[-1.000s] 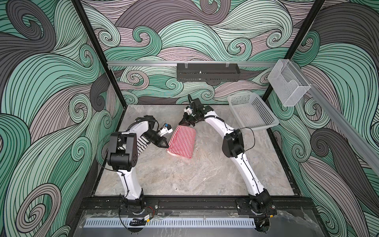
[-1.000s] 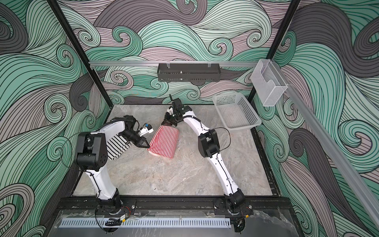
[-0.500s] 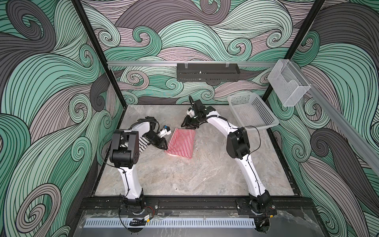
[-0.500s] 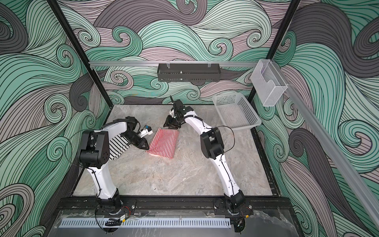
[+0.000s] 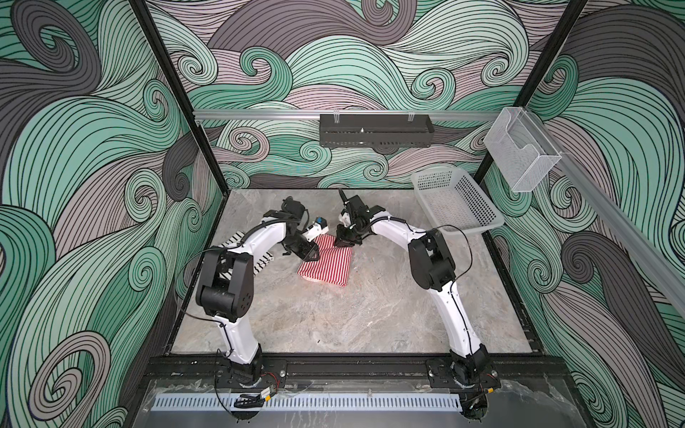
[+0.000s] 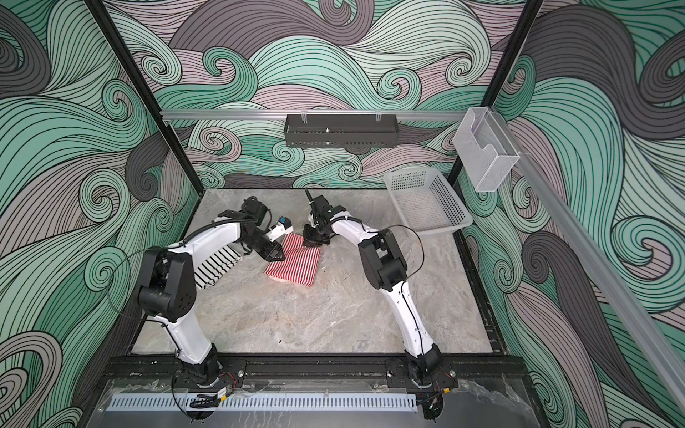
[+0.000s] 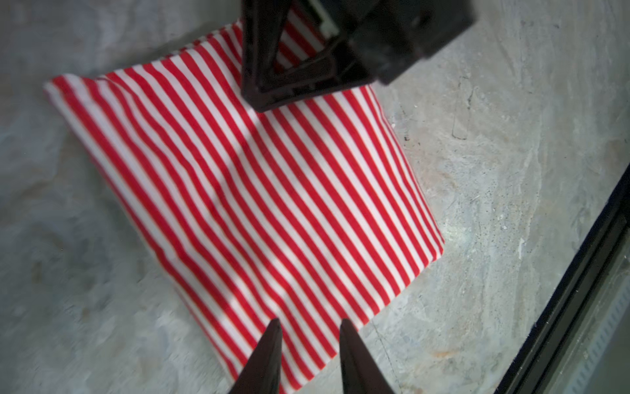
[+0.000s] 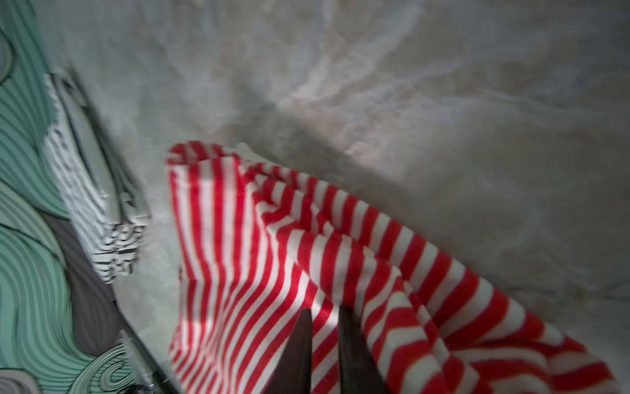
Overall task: Fold and stack tank tops
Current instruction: Rotate the tank top at the center of the table, then smooth out the tank top at the center of the table.
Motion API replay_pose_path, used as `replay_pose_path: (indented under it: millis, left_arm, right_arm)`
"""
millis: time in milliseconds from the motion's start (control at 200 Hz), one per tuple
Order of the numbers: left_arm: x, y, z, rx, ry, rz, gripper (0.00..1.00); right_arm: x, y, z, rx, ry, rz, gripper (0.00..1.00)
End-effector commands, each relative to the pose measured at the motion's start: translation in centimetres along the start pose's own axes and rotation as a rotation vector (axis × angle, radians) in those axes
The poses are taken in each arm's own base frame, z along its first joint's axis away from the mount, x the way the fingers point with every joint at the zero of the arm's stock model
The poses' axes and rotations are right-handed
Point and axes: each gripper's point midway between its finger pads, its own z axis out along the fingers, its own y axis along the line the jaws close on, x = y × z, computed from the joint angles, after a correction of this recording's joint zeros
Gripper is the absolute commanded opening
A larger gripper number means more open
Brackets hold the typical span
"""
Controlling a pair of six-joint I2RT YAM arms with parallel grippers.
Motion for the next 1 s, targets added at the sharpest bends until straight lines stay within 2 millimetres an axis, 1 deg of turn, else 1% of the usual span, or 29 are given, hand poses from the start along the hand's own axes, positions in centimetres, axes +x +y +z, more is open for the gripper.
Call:
replay_pose_path:
  millis: [0,85,120,195,215,270,280,355,435,470,520,586,636,651,711,756,796,901,996]
  left_arm:
    - [0.1,0.2,2.8,-0.032,0.080,0.002,0.33]
    - [0.5,1.0,4.5,-0.067,0.162,-0.021,0.32]
    - [0.9,0.5,4.8,-0.041,0.197,-0.024,0.32]
    - [1.2,0.0,5.1,-0.032,0.218,-0.009,0.31]
    - [1.2,-0.1,5.1,-0.035,0.219,-0.001,0.31]
    - [1.4,0.0,5.1,-0.052,0.225,0.017,0.31]
    - [1.4,-0.1,5.1,-0.055,0.227,0.021,0.32]
    - [1.7,0.4,5.0,-0.088,0.253,0.034,0.32]
    - [1.5,0.4,4.5,-0.104,0.259,0.043,0.31]
    - [0.9,0.0,3.9,-0.098,0.230,0.045,0.31]
    - [-0.2,-1.3,2.8,-0.061,0.160,0.057,0.31]
    - [-1.3,-3.6,1.3,0.010,0.070,0.080,0.33]
    - [-1.7,-5.4,0.5,0.060,0.026,0.109,0.33]
    - [-1.7,-5.8,0.4,0.071,0.021,0.115,0.34]
    - [-1.5,-7.4,0.1,0.105,0.028,0.133,0.34]
    - [-1.0,-8.3,0.2,0.124,0.055,0.138,0.34]
    - [-0.4,-8.9,0.5,0.139,0.083,0.138,0.34]
    - [1.9,-10.2,1.6,0.176,0.165,0.143,0.34]
    - [4.0,-11.0,2.8,0.192,0.217,0.156,0.34]
  right_arm:
    - [-0.4,-1.1,-1.7,0.054,-0.057,-0.010,0.23]
    - [1.3,-3.1,-1.6,0.100,-0.036,0.021,0.24]
    - [2.1,-3.8,-1.9,0.122,-0.037,0.035,0.24]
    - [4.4,-5.3,-2.7,0.163,-0.038,0.062,0.24]
    - [5.0,-5.5,-3.2,0.172,-0.045,0.068,0.25]
    - [7.0,-6.4,-4.3,0.200,-0.054,0.095,0.26]
    - [7.6,-6.6,-4.3,0.207,-0.046,0.103,0.26]
    - [10.5,-6.6,-5.8,0.201,-0.069,0.128,0.27]
    - [13.3,-5.1,-6.9,0.165,-0.081,0.123,0.28]
    - [14.0,-4.2,-7.5,0.145,-0.096,0.099,0.30]
    - [14.8,-3.2,-8.2,0.132,-0.103,0.066,0.30]
    - [14.8,-2.3,-9.4,0.116,-0.136,0.035,0.31]
    - [14.6,-2.4,-10.0,0.121,-0.165,0.032,0.32]
    - [14.0,-2.0,-10.2,0.107,-0.192,0.027,0.31]
    - [13.1,-2.0,-10.3,0.097,-0.210,0.027,0.31]
    - [12.6,-2.0,-9.9,0.084,-0.201,0.027,0.30]
    - [11.9,-2.4,-9.5,0.073,-0.192,0.036,0.28]
    - [9.8,-3.4,-8.2,0.001,-0.191,0.089,0.22]
    - [7.4,-3.1,-7.5,-0.101,-0.214,0.126,0.19]
